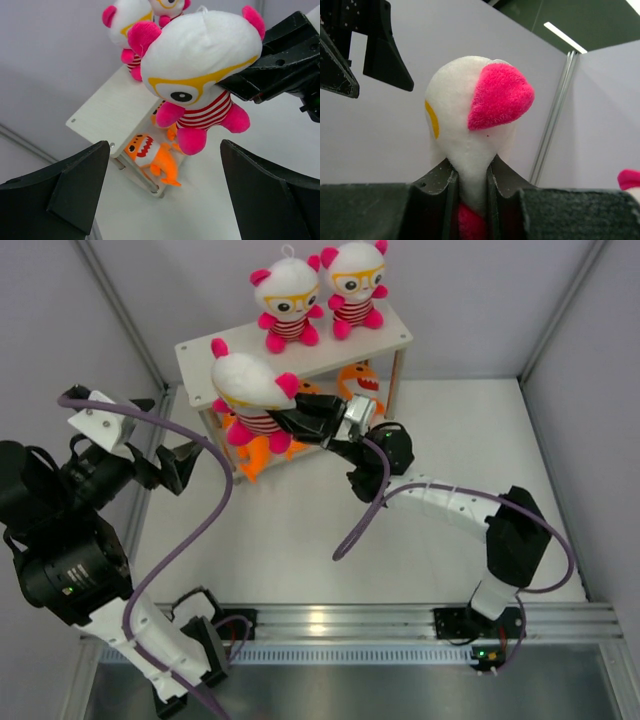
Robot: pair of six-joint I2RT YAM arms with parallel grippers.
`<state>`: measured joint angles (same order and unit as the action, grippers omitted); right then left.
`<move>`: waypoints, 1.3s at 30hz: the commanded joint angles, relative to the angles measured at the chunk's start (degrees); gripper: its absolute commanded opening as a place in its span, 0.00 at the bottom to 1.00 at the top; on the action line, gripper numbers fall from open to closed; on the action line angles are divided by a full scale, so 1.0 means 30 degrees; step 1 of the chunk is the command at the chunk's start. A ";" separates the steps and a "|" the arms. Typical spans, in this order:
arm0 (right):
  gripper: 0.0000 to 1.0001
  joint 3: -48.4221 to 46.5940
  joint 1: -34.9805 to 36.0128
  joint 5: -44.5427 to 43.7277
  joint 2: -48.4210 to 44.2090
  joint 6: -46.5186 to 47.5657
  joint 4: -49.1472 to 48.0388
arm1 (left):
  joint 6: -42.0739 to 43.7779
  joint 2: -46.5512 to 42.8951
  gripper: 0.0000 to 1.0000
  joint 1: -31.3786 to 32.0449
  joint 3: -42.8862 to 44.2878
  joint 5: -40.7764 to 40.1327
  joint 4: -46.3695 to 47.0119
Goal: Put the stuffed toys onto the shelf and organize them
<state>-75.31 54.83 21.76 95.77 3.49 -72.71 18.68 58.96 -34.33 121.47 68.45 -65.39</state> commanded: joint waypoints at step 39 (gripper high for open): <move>0.00 -0.5133 0.0796 -0.4821 -0.1365 0.3671 0.5222 | -0.9865 0.4809 0.94 0.2901 -0.1699 -1.4894 0.8085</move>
<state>-91.02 56.88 9.10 95.55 11.49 -57.08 -16.47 74.56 -31.81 116.90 35.03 -41.80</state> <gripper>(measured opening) 0.158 0.937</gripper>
